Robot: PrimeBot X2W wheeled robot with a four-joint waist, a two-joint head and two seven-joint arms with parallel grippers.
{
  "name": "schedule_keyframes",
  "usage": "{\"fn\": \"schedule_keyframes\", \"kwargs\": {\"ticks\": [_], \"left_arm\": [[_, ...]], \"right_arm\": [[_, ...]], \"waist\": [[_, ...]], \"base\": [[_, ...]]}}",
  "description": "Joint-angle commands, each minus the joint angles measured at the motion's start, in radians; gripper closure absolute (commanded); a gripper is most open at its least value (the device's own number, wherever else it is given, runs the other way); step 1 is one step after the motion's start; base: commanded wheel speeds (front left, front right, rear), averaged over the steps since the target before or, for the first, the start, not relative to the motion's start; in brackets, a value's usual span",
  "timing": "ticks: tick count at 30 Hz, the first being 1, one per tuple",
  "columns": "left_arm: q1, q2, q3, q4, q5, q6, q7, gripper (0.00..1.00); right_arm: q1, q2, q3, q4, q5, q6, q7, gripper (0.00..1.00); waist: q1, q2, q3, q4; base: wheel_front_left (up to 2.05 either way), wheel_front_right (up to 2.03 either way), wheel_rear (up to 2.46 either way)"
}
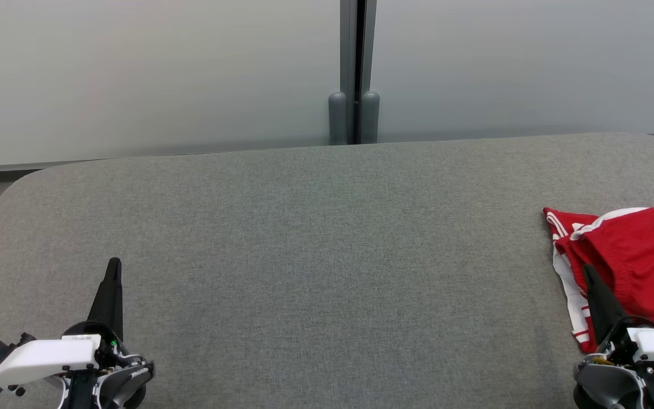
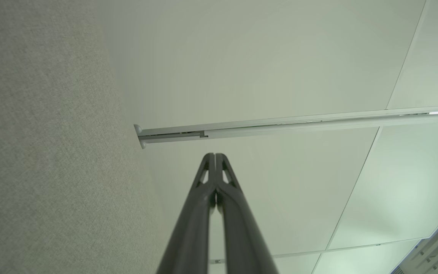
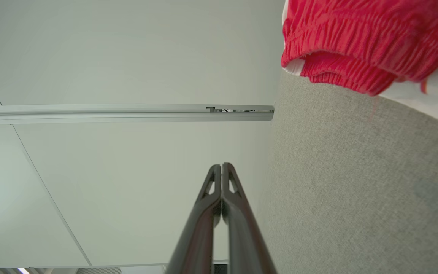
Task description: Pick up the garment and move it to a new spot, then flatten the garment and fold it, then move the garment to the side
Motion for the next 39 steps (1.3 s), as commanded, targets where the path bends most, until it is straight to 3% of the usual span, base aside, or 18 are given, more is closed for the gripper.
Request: {"fn": "schedule_keyframes", "kwargs": {"ticks": [1, 39], "left_arm": [[-0.012, 0.003, 0.004, -0.003, -0.001, -0.003, 0.004, 1.00], [-0.012, 0.003, 0.004, -0.003, -0.001, -0.003, 0.003, 1.00]], "right_arm": [[-0.008, -0.002, -0.002, 0.002, -0.001, 0.000, 0.004, 1.00], [-0.009, -0.001, -0.004, 0.002, -0.004, 0.000, 0.004, 1.00]], "waist": [[0.0000, 0.0000, 0.000, 0.000], [0.0000, 0.0000, 0.000, 0.000]], "base": [[0.00, 0.00, 0.00], [0.00, 0.00, 0.00]]}}
